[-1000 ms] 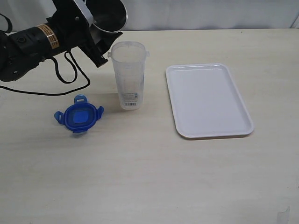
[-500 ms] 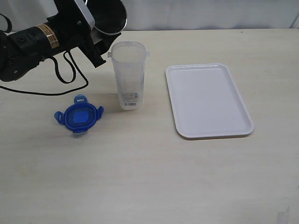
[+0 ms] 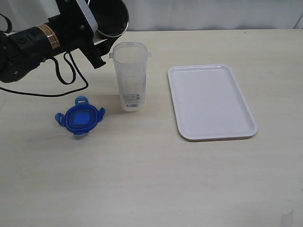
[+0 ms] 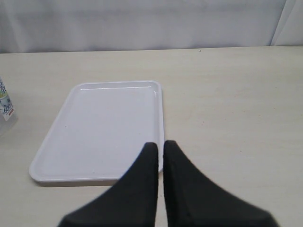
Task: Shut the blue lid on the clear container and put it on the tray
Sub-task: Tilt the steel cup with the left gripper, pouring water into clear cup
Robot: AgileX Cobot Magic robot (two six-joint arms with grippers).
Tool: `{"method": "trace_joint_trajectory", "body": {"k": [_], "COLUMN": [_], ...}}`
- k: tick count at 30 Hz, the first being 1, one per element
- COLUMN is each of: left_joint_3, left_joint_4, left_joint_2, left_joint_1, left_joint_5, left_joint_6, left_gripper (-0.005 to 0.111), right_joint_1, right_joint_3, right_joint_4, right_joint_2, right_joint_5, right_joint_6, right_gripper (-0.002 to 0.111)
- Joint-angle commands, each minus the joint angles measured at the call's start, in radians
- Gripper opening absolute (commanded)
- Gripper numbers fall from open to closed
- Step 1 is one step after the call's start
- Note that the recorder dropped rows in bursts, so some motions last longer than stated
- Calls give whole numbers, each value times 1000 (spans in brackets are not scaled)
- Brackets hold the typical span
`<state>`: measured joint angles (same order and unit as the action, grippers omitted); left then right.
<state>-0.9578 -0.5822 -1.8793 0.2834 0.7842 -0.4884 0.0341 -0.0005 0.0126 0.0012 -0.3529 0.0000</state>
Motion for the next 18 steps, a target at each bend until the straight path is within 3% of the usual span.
{"method": "trace_joint_trajectory", "body": {"k": [1,18], "left_joint_3": [-15,-15], "left_joint_4": [22,25], "left_joint_2": [17,17], "left_joint_1": [4,4], "left_joint_5": [82,82], "left_joint_6": [-40,-87], "left_gripper": [0,0], "right_joint_1": [2,2], "right_joint_3": [1,1], "right_joint_4": [2,2], "right_joint_2": [-1,-1], "right_joint_5": [5,5], "right_joint_6": [0,0], "right_gripper": [4,4]}}
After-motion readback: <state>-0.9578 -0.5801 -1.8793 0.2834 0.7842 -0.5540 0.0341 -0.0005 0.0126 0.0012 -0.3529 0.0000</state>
